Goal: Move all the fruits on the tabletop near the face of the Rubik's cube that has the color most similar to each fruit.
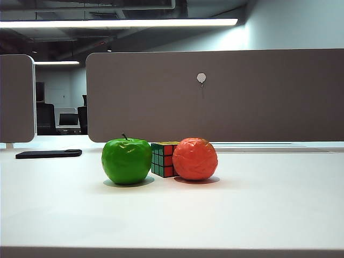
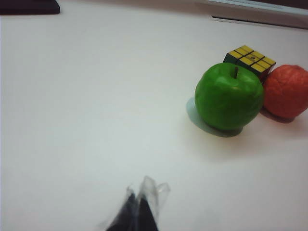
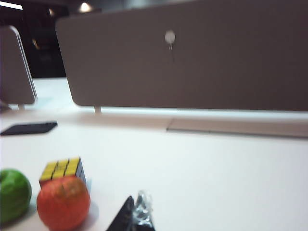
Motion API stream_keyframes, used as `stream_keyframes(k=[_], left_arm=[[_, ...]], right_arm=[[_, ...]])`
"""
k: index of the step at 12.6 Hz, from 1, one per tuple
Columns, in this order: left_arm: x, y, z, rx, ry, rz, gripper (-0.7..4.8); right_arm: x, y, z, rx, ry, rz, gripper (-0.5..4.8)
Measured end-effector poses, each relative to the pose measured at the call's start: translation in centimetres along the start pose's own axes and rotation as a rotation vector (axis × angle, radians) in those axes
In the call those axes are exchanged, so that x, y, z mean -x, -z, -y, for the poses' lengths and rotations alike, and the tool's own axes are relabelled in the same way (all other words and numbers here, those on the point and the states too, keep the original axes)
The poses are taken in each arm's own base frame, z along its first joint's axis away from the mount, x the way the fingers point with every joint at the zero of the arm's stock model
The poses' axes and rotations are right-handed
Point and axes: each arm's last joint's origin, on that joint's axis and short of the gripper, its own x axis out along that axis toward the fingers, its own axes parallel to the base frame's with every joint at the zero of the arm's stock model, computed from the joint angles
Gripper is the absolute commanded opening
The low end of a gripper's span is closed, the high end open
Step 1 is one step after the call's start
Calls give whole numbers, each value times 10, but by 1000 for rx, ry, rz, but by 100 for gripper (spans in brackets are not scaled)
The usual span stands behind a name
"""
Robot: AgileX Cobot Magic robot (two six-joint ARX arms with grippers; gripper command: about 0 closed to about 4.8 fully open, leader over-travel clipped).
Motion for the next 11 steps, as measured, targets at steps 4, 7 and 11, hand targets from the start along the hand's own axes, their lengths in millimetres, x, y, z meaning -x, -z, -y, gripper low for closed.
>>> stream_keyframes(k=[4, 7, 11], left_arm=[[0, 0, 0, 17, -7, 1, -5], [-5, -1, 3, -9, 148, 95, -5], [-5, -1, 3, -154, 121, 106, -5]], right_arm=[[0, 6, 1, -5, 7, -65, -5], [0, -1, 0, 1, -8, 6, -6], [0, -1, -1, 34, -27, 4, -6]])
